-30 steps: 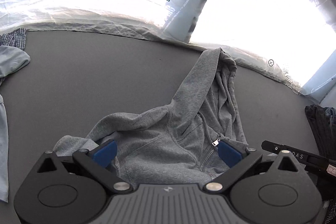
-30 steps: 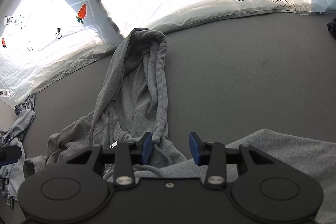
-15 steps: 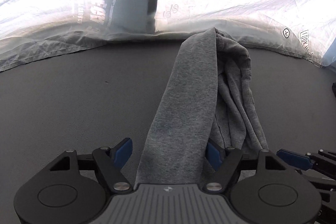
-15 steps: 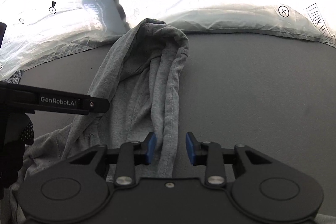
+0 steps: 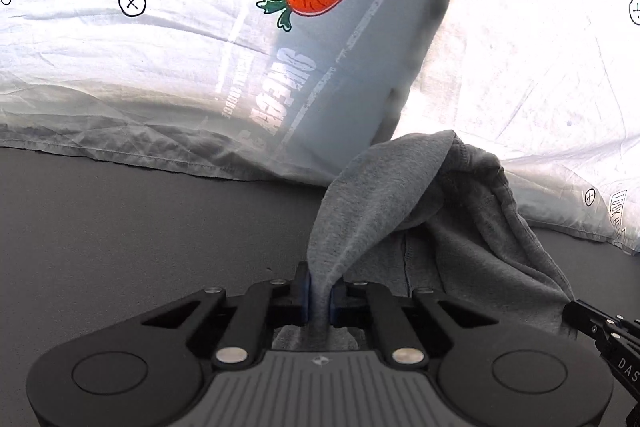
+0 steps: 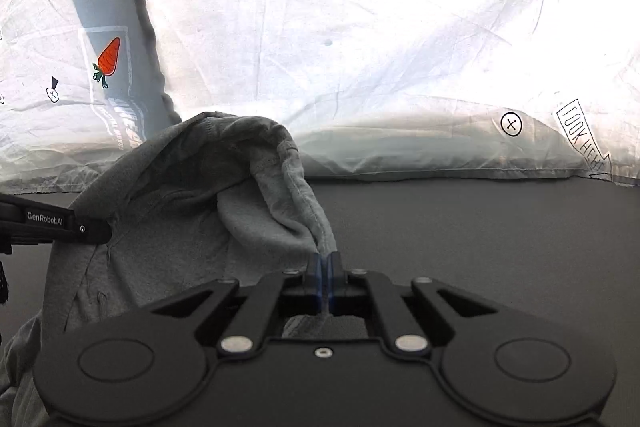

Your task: Fold clothes

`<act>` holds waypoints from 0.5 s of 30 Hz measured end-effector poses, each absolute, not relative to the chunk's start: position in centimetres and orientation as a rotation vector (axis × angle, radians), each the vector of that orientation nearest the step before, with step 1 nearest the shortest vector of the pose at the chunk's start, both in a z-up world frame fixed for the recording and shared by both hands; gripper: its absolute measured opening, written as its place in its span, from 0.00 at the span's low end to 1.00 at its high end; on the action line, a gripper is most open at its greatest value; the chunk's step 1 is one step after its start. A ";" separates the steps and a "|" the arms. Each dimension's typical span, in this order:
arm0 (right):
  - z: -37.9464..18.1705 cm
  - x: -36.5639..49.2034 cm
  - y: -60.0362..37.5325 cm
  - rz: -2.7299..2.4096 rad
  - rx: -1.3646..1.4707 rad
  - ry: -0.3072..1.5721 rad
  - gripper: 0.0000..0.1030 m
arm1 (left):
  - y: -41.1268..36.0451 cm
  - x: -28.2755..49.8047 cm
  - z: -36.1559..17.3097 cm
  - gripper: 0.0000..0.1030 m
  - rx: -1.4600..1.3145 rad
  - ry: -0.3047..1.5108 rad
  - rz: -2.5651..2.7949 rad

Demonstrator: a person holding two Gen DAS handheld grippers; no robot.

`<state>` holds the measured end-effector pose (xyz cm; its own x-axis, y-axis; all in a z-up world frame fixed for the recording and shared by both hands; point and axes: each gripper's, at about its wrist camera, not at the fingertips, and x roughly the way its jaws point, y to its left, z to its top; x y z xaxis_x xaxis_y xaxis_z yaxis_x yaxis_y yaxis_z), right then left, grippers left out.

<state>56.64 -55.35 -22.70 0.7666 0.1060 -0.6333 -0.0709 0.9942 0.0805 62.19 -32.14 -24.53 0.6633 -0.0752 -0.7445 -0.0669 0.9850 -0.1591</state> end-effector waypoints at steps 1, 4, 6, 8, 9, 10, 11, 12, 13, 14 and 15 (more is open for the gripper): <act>-22.0 57.5 -55.3 0.096 0.051 0.664 0.03 | -31.7 62.7 -24.0 0.09 -0.184 0.832 0.001; -20.8 59.5 -54.7 0.108 0.035 0.626 0.03 | -30.6 63.6 -23.3 0.09 -0.234 0.805 -0.001; -20.9 61.0 -53.8 0.140 -0.011 0.641 0.03 | -30.5 64.2 -24.0 0.12 -0.228 0.832 0.028; -21.3 60.5 -53.4 0.139 -0.043 0.656 0.08 | -30.6 64.4 -25.2 0.15 -0.203 0.887 0.050; -21.5 60.2 -53.2 0.136 -0.058 0.664 0.13 | -30.6 64.2 -25.4 0.25 -0.198 0.908 0.058; -21.7 59.9 -53.0 0.133 -0.073 0.672 0.29 | -30.4 63.9 -25.5 0.41 -0.198 0.920 0.062; -21.8 59.6 -52.8 0.130 -0.088 0.679 0.45 | -30.2 63.3 -25.3 0.47 -0.200 0.919 0.061; -21.8 58.6 -53.1 0.129 -0.089 0.677 0.50 | -29.8 62.2 -24.9 0.59 -0.202 0.897 0.054; -21.6 57.4 -53.6 0.128 -0.085 0.672 0.52 | -29.6 61.1 -24.4 0.67 -0.197 0.879 0.051; -21.6 56.2 -53.9 0.125 -0.076 0.673 0.52 | -29.3 59.8 -23.9 0.68 -0.190 0.862 0.047; -21.8 54.5 -54.6 0.116 -0.055 0.681 0.52 | -29.1 58.6 -23.3 0.69 -0.184 0.851 0.042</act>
<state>54.50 -54.60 -21.82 0.7709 0.0885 -0.6307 -0.1247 0.9921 -0.0132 58.63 -29.14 -23.29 0.6594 -0.0370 -0.7509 -0.1099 0.9833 -0.1450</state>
